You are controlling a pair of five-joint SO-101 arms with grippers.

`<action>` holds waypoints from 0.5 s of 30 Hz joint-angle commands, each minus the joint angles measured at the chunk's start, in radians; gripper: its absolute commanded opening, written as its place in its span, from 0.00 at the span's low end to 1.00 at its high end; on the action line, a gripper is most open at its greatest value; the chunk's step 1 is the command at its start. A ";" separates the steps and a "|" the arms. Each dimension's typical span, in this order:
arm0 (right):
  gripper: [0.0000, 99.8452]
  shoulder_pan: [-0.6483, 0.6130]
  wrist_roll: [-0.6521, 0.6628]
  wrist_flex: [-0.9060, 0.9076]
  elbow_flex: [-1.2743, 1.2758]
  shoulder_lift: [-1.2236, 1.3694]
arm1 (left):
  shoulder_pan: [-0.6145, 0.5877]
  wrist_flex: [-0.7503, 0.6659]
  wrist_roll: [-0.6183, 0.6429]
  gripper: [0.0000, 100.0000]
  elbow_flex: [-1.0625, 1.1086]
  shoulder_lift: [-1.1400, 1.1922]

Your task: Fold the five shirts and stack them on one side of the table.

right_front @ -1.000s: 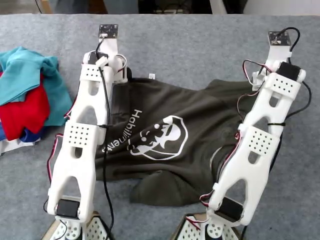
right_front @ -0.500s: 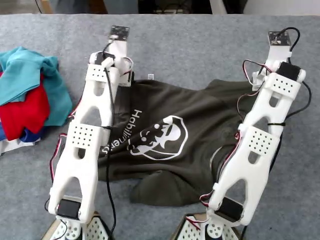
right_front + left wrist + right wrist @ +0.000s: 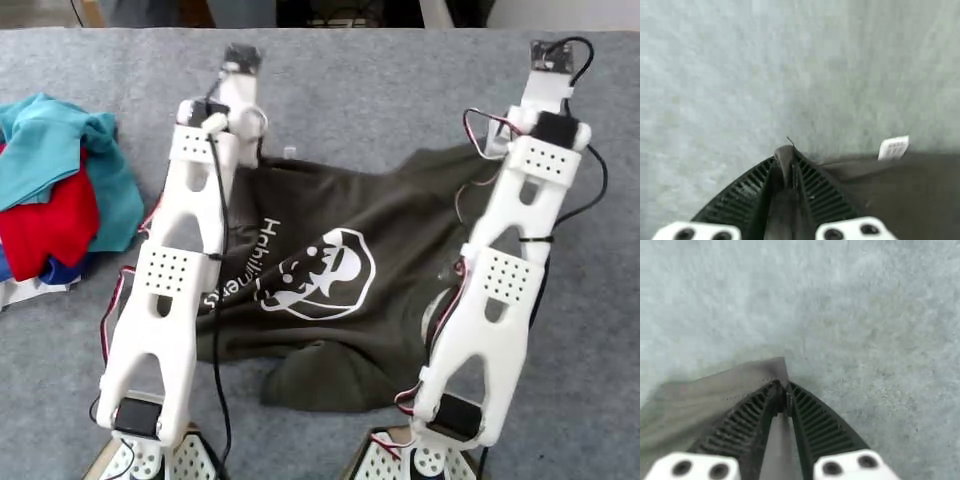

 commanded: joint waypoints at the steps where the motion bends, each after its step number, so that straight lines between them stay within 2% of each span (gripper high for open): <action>1: 0.01 -0.034 -0.107 0.037 -0.050 -0.180 | -0.015 0.034 0.020 0.03 -0.110 -0.058; 5: 0.01 -0.034 -0.218 0.104 -0.050 -0.344 | -0.028 0.117 0.020 0.03 -0.113 -0.183; 8: 0.01 -0.034 -0.275 0.135 -0.050 -0.470 | -0.030 0.126 0.020 0.03 -0.113 -0.281; 15: 0.01 -0.026 -0.351 0.095 -0.050 -0.817 | -0.030 0.153 0.018 0.03 -0.113 -0.621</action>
